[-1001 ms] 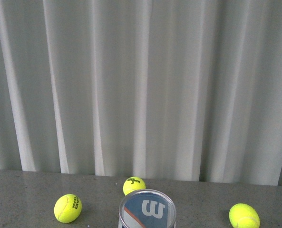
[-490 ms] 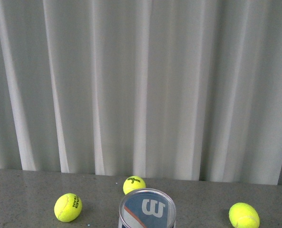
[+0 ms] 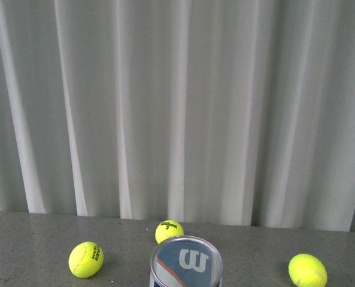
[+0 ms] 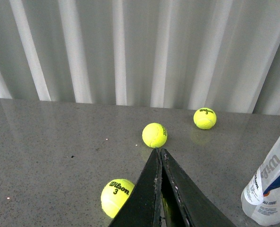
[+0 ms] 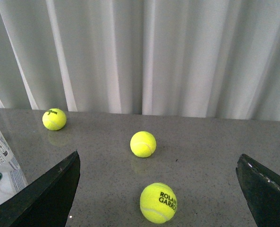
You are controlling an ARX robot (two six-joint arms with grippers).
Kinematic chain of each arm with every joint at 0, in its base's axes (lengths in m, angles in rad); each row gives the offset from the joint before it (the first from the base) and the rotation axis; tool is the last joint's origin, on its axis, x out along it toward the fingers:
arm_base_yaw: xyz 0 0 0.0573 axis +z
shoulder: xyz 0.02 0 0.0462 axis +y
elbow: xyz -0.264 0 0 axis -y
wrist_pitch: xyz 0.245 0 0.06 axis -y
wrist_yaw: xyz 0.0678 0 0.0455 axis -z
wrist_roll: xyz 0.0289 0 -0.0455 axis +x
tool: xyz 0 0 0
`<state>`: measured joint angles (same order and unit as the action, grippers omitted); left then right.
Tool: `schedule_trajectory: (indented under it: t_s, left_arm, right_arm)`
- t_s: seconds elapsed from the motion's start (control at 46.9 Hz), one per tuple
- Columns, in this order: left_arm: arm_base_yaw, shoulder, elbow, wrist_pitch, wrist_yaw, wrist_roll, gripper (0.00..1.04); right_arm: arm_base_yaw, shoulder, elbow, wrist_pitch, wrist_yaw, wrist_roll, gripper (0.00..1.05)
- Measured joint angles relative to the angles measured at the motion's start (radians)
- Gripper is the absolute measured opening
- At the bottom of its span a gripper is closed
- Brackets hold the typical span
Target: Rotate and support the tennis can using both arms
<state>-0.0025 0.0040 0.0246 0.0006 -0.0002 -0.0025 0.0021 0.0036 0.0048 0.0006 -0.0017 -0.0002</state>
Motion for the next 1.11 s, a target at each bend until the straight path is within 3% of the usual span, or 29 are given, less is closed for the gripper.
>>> schedule_trajectory:
  t_s: [0.085,0.362,0.596,1.108]
  left_arm:
    - [0.0,0.0,0.0,0.0,0.0,-0.001,0.05]
    - [0.0,0.0,0.0,0.0,0.0,0.0,0.64]
    - [0.0,0.0,0.0,0.0,0.0,0.0,0.99]
    - [0.0,0.0,0.0,0.0,0.0,0.0,0.98]
  right_arm:
    - [0.0,0.0,0.0,0.0,0.0,0.0,0.98]
    - [0.0,0.0,0.0,0.0,0.0,0.0,0.98]
    - [0.0,0.0,0.0,0.0,0.0,0.0,0.98]
    - [0.0,0.0,0.0,0.0,0.0,0.0,0.98]
